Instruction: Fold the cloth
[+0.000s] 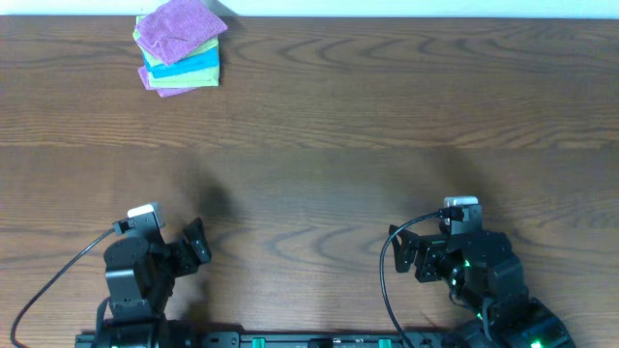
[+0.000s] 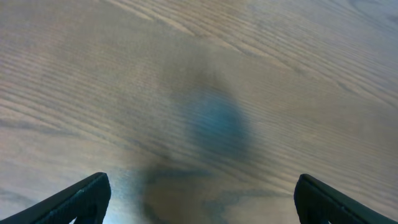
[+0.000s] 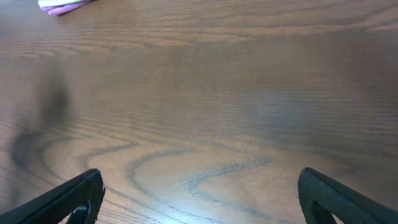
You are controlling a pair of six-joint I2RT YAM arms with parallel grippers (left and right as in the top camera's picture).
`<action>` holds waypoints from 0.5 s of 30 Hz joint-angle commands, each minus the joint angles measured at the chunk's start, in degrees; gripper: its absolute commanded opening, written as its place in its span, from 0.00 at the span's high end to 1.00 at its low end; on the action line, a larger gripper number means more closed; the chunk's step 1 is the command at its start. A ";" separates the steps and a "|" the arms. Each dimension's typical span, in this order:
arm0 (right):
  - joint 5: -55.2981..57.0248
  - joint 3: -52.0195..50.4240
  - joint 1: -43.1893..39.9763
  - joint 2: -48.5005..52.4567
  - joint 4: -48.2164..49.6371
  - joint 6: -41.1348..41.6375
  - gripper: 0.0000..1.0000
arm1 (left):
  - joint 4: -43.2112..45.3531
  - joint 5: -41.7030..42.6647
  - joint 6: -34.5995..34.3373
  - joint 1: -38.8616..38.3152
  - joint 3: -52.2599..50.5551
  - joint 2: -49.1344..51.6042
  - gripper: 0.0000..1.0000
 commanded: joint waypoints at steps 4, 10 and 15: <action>0.63 -0.11 -0.42 -0.35 -0.09 0.83 0.01 | -0.02 -0.28 5.73 0.02 -3.52 -6.14 0.05; 0.63 -0.11 -0.42 -0.35 -0.09 0.83 0.01 | -0.09 -0.90 9.88 0.02 -6.19 -9.75 0.05; 0.61 -0.11 -0.39 -0.35 -0.09 0.85 0.01 | -1.90 -2.71 9.94 0.02 -8.24 -12.28 0.05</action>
